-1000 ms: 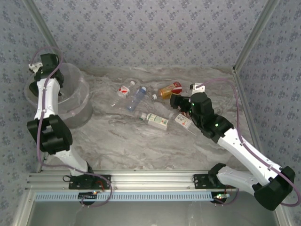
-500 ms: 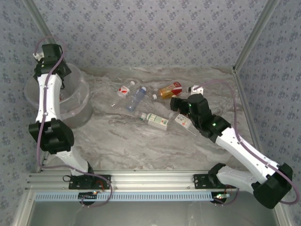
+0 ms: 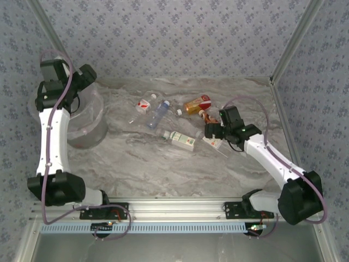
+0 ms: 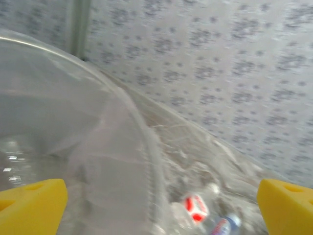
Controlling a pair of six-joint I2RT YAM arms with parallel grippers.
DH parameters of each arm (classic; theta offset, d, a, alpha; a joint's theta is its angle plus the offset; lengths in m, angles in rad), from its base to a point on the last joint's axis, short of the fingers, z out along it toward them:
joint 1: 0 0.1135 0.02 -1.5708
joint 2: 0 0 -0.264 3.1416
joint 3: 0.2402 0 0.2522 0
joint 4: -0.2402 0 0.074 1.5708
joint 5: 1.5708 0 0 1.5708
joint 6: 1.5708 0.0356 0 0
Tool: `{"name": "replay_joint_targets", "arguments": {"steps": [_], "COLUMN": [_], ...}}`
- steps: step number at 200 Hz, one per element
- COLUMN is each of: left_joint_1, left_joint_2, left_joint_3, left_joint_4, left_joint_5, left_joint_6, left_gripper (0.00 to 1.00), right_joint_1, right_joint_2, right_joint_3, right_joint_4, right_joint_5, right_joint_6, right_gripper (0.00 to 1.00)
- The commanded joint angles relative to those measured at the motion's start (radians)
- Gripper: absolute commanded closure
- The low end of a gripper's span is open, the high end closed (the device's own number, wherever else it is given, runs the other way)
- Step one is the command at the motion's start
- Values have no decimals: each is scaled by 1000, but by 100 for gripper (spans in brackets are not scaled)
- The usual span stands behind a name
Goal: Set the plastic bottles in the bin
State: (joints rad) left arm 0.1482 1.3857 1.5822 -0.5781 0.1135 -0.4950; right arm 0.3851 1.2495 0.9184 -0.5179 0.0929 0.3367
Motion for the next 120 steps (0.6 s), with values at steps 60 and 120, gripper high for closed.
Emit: {"name": "replay_joint_targets", "arguments": {"steps": [60,120], "left_joint_1": [-94,-255], "left_joint_2": [-175,-256], "left_joint_3": [-246,-381], "left_joint_4": [296,336], "left_joint_5": [392,386], "left_joint_6": [-130,-68], "left_gripper": [1,1], "right_joint_1": [-123,-183], "right_joint_2": [37,144], "right_joint_3": [-36,-28], "right_joint_4": [-107,-88], "right_joint_5": [-142,-265], "right_joint_6": [-57,-143], "right_gripper": [0,0]}}
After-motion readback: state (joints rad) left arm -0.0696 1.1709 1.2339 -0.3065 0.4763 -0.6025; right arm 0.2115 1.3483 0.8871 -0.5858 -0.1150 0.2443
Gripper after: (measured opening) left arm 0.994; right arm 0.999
